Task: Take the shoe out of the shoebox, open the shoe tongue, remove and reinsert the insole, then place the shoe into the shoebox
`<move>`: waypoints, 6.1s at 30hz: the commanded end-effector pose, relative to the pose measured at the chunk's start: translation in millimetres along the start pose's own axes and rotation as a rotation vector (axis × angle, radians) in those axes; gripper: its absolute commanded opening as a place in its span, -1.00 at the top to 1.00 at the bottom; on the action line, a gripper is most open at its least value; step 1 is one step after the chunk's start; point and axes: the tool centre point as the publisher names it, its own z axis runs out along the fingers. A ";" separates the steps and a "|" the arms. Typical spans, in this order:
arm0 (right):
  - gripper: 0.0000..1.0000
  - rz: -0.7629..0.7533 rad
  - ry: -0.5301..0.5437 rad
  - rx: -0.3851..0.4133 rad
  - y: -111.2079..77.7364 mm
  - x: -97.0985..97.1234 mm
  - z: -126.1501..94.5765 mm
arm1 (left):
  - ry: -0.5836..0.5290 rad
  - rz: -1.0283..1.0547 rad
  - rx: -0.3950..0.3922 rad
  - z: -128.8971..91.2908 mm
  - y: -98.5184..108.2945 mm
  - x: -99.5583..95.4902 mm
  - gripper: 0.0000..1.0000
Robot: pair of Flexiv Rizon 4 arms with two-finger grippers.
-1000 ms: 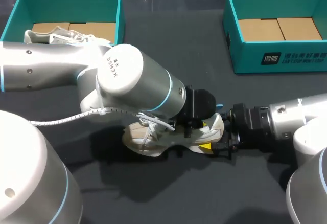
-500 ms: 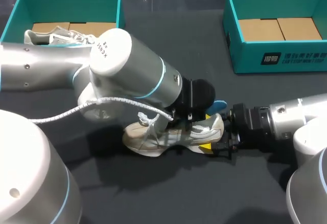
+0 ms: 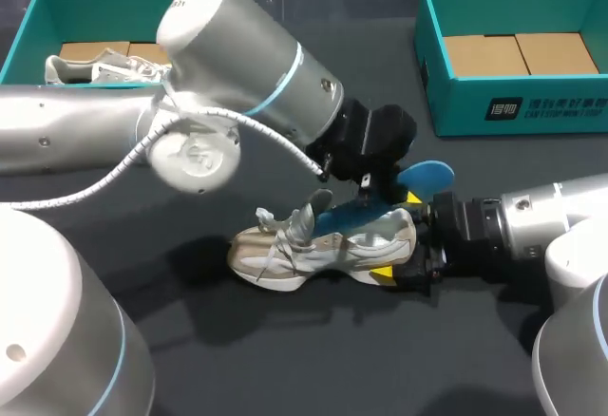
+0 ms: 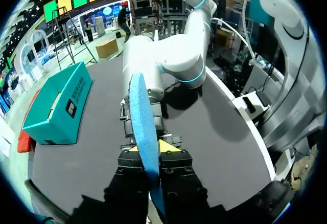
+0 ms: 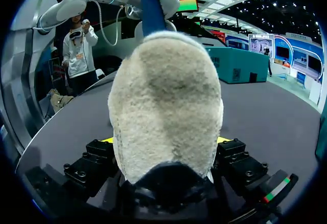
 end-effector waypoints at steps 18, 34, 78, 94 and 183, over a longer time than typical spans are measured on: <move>1.00 0.000 0.000 0.004 0.9 0.6 0.7 | 0.146 0.111 0.035 -37.8 -42.8 15.1 1.00; 1.00 0.000 0.000 0.004 0.9 0.6 0.7 | 0.141 -0.102 0.501 -151.2 -99.5 46.4 1.00; 1.00 0.000 0.000 0.004 0.9 0.6 0.7 | 0.039 -0.210 0.810 -247.3 -144.3 118.3 1.00; 1.00 0.000 0.000 0.004 0.9 0.6 0.7 | 0.057 -0.252 0.806 -256.4 -136.3 115.3 1.00; -1.00 0.108 -0.080 1.265 95.6 0.4 -28.0 | 0.071 -0.287 0.803 -256.8 -135.8 118.2 1.00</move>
